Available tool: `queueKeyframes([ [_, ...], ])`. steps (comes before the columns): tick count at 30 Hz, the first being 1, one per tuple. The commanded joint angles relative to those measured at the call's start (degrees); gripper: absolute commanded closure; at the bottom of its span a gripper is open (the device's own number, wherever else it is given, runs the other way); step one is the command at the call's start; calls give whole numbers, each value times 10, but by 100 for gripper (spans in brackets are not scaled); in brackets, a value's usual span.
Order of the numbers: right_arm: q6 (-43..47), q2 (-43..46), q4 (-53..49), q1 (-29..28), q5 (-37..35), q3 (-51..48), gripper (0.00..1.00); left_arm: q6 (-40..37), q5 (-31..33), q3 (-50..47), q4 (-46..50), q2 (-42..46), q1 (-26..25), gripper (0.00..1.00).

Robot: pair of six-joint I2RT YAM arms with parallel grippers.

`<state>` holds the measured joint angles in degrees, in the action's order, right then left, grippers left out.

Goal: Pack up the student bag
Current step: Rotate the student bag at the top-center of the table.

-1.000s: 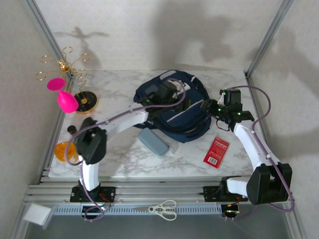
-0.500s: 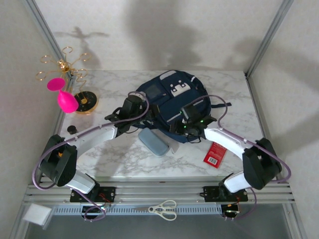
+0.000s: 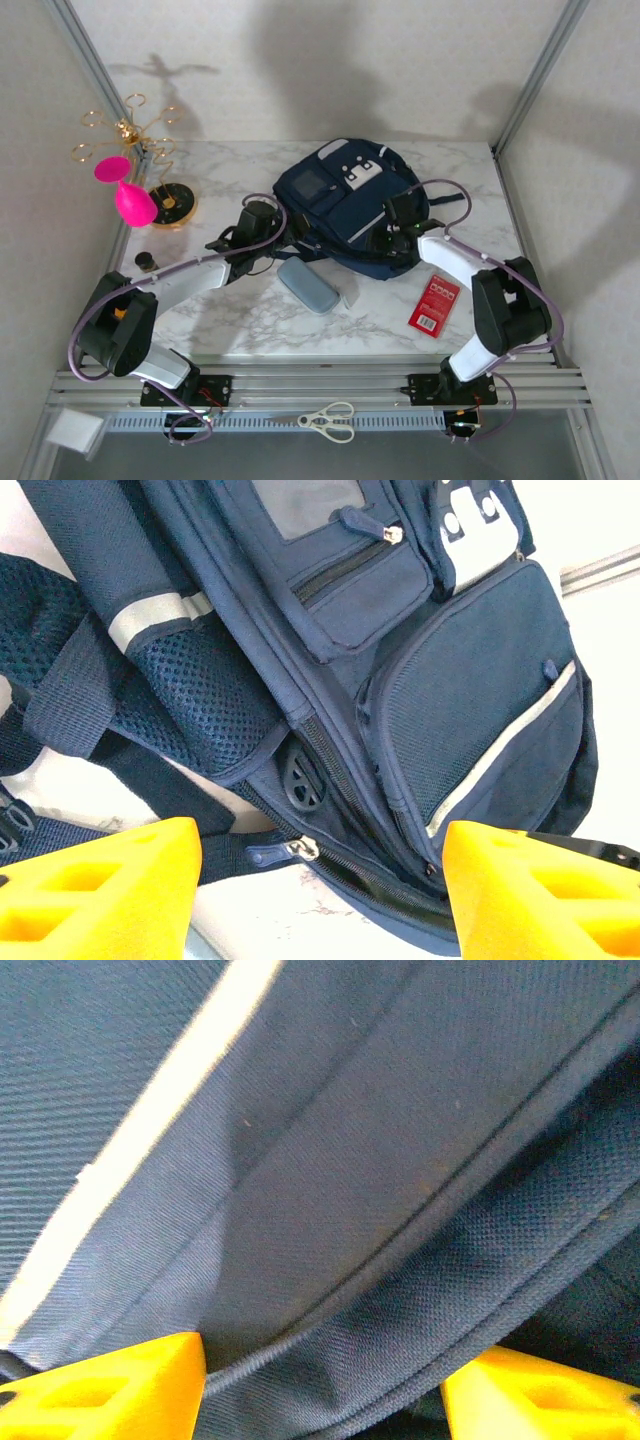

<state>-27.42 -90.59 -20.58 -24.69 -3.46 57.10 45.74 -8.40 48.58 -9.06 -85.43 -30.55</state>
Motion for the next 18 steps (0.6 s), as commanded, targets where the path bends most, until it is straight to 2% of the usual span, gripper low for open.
queueKeyframes([
  [1,12,47,-39,-25,-12,39,35,33,-13,-11,-46,-14,2,35],
  [5,-83,62,-73,-122,-36,29,36,35,12,-22,-42,-2,11,35],
  [9,-176,45,-14,-209,-28,19,43,36,12,-53,-50,28,40,35],
  [11,-200,13,-13,-238,-55,49,45,32,6,-61,-44,40,52,35],
  [13,-209,-23,9,-259,-69,70,46,28,-2,-71,-45,50,59,35],
  [18,-223,-122,54,-261,-65,100,55,22,-4,-87,-37,76,71,35],
])
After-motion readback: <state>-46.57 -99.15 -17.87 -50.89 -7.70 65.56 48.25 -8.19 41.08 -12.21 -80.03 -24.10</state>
